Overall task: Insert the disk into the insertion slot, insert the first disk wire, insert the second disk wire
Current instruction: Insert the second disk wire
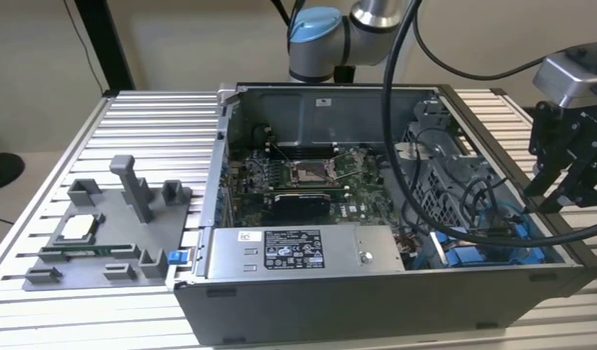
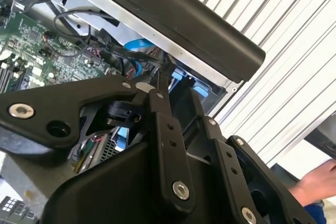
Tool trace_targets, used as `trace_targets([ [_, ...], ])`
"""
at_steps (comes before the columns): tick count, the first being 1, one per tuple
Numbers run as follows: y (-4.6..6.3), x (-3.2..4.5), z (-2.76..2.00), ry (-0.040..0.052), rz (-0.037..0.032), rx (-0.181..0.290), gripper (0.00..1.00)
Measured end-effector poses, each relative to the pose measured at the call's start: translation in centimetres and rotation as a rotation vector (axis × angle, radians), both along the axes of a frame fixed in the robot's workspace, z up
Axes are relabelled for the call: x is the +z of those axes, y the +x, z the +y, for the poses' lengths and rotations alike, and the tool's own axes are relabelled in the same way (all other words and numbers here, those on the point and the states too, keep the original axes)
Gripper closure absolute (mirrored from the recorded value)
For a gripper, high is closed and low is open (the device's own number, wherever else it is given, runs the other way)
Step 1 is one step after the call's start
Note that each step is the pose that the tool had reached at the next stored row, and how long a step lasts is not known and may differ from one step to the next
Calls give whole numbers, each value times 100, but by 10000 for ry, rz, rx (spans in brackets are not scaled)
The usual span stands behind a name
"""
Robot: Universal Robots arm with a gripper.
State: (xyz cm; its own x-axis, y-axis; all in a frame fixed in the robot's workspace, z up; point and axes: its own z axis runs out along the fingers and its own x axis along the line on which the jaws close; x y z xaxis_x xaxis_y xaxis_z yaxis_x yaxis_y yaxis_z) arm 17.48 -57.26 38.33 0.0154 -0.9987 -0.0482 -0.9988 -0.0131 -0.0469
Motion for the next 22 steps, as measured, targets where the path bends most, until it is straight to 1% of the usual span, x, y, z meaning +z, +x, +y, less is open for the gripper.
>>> trace_targets([
  [2, 0, 0, -13, 93, -1, -1, 0],
  [4, 1, 0, -28, 232, 0, -1, 0],
  [8, 2, -1, -48, 418, 0, -2, 0],
  [13, 3, 0, -50, 447, 0, -1, 0],
  [15, 7, -1, -68, 451, 9, -2, 0],
  [18, 15, -2, -117, 471, 26, -3, 0],
  [20, 17, -3, -140, 514, 28, -3, 0],
  [22, 19, -6, -162, 603, 28, -2, 0],
])
